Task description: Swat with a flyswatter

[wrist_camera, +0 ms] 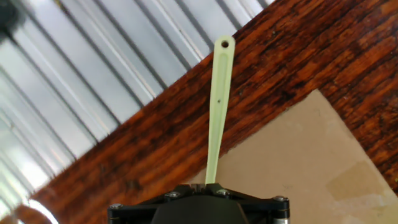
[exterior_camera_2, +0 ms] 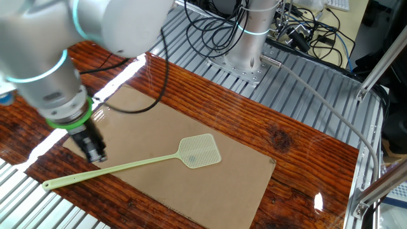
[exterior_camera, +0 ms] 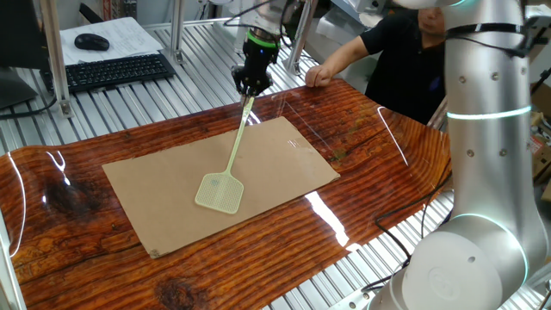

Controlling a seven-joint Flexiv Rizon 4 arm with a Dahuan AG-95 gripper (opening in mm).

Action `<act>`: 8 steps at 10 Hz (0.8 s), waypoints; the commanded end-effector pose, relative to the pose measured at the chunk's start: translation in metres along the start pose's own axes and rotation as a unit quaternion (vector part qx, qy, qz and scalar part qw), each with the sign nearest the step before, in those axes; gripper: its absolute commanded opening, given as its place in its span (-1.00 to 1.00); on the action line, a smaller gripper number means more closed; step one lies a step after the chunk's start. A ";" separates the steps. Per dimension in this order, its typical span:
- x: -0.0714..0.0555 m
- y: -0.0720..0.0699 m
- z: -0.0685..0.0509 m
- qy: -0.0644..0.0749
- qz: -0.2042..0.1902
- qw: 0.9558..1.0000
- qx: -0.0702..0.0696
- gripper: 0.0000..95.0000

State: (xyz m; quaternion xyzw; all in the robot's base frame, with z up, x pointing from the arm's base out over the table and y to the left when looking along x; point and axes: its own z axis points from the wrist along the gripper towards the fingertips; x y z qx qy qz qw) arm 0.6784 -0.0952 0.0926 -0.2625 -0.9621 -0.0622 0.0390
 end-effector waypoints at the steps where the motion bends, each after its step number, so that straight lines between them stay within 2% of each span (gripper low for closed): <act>1: 0.028 0.003 0.006 0.003 -0.028 1.000 0.005 -1.00; 4: 0.046 0.005 0.007 0.003 -0.049 0.999 0.003 -1.00; 5: 0.055 0.005 0.007 0.003 -0.048 0.999 0.003 -1.00; 8: 0.068 -0.001 0.016 0.004 -0.041 0.999 0.002 -1.00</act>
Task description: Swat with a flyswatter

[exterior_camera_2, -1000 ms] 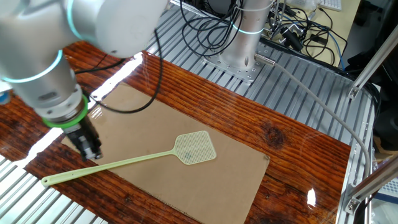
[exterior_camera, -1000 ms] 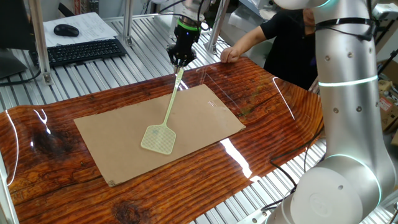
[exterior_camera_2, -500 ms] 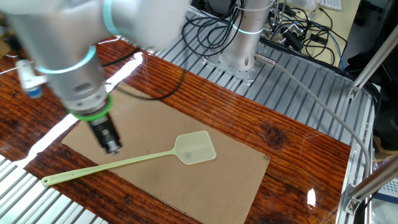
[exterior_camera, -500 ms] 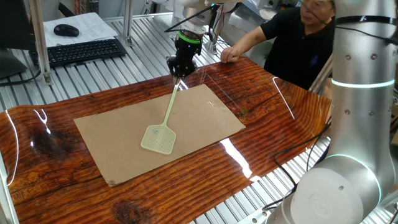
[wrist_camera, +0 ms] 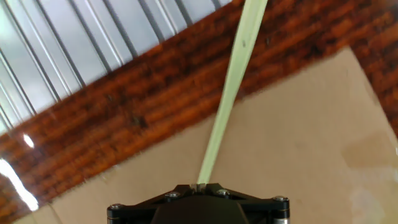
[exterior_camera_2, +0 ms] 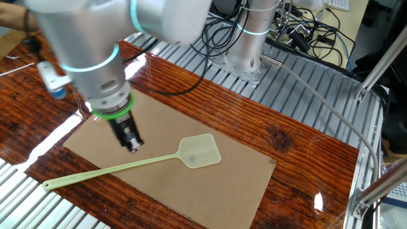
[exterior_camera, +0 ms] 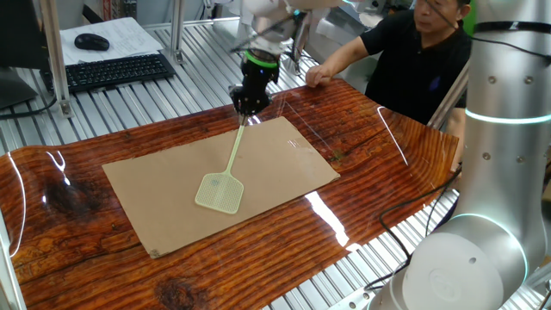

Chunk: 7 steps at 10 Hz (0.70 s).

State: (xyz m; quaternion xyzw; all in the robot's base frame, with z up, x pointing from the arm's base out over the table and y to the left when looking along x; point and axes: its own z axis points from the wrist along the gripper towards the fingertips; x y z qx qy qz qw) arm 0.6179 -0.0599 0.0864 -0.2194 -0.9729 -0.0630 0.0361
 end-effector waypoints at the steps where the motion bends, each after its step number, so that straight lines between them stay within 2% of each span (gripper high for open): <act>1: 0.001 -0.001 0.004 0.009 0.001 1.000 0.002 -1.00; 2: 0.003 -0.002 0.006 0.015 -0.004 1.000 0.003 -1.00; 7: 0.006 -0.003 0.008 0.016 -0.005 1.000 0.004 -1.00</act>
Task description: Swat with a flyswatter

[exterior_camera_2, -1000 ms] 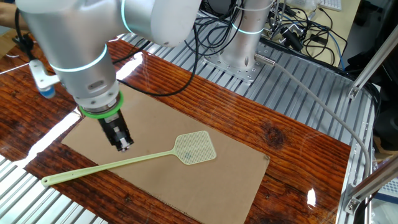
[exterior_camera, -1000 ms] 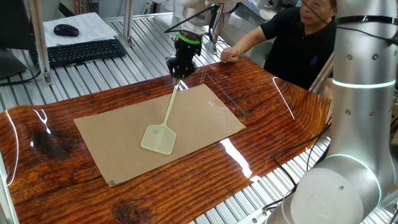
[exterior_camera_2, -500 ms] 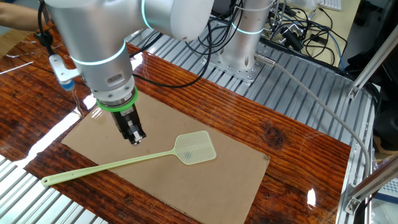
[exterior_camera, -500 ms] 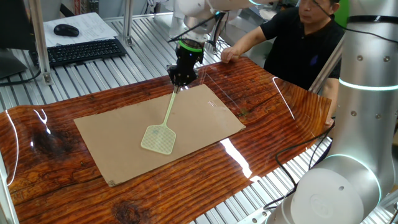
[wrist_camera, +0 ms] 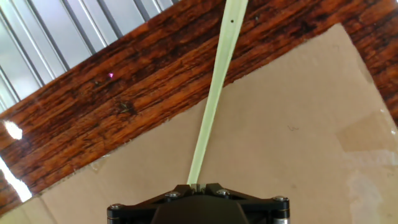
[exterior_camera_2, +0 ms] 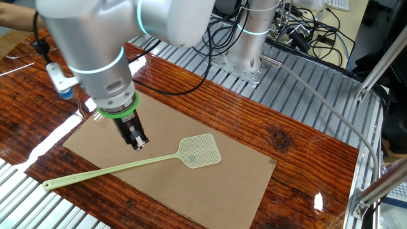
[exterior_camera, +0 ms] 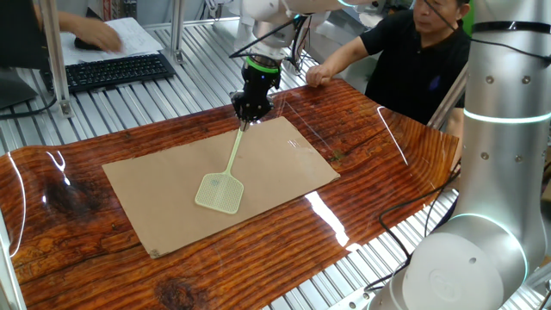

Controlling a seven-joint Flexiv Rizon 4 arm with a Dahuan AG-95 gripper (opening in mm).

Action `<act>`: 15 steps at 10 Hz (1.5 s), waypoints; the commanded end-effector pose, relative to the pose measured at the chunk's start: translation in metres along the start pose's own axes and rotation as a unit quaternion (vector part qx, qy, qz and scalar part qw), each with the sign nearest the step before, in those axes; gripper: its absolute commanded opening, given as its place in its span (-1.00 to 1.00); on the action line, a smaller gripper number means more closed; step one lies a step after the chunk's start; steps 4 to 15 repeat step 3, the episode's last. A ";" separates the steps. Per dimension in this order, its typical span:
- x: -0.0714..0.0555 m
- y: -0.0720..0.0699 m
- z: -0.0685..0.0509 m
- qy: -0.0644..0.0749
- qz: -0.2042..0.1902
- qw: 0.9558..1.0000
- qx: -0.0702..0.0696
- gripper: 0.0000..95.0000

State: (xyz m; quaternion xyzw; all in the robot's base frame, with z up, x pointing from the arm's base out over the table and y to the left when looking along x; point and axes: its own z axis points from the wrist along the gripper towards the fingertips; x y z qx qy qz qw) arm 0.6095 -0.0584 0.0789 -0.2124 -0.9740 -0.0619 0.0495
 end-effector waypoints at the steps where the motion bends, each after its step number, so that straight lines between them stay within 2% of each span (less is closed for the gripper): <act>1: -0.001 0.000 0.001 0.003 0.003 1.000 0.000 -1.00; 15: 0.000 0.000 0.001 0.004 0.003 1.000 0.000 -1.00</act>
